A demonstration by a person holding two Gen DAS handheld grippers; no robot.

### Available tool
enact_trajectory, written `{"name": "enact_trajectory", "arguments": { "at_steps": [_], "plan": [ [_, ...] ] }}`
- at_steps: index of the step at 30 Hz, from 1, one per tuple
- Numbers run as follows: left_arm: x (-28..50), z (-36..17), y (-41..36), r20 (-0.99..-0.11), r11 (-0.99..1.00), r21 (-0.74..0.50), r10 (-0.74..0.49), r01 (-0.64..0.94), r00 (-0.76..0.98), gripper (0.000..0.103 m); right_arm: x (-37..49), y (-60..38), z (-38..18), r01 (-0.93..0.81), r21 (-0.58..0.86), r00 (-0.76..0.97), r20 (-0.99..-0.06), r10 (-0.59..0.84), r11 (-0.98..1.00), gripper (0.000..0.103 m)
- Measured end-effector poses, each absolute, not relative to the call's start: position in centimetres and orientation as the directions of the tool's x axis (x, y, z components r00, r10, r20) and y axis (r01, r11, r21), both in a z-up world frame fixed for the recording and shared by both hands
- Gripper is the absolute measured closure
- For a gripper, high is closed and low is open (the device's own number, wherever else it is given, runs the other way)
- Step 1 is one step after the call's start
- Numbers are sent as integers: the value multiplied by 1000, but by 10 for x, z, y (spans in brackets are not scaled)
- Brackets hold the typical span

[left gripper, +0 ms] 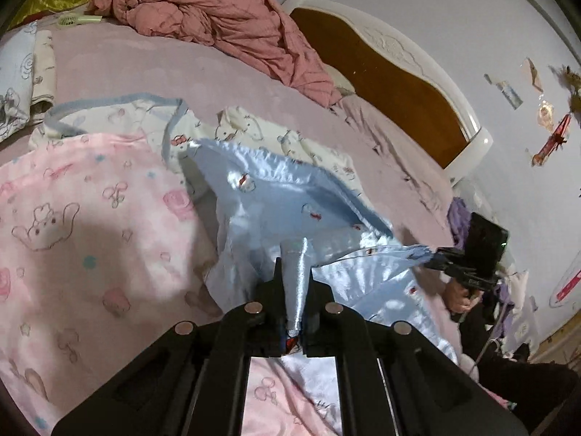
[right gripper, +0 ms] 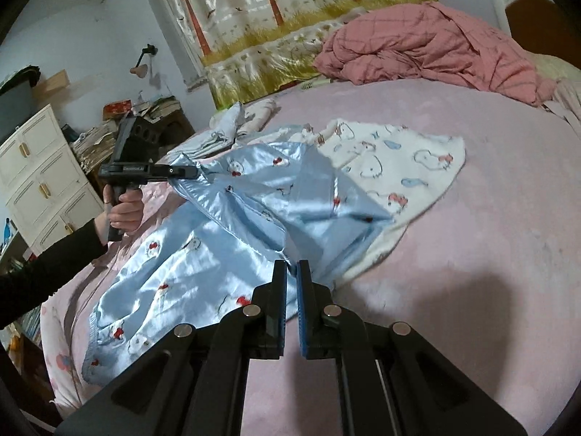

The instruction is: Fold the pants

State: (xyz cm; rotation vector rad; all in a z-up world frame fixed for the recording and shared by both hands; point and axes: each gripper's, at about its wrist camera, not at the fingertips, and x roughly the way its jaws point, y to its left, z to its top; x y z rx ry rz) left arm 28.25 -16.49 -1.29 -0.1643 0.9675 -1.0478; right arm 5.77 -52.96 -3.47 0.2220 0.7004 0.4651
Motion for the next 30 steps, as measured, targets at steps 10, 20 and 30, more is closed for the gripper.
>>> {"name": "enact_trajectory", "arguments": {
  "at_steps": [10, 20, 30],
  "plan": [
    [262, -7, -153, -567, 488, -557, -815, 672, 121, 92, 25, -516, -32, -330, 301, 666, -597, 447, 895, 98],
    [231, 0, -136, -626, 551, -458, -757, 698, 187, 74, 3, -511, -27, -244, 213, 743, -586, 324, 946, 97],
    [211, 6, -134, -645, 610, -366, -711, 703, 280, 53, 21, -478, -28, -213, 78, 724, -657, 211, 974, 65]
  ]
}}
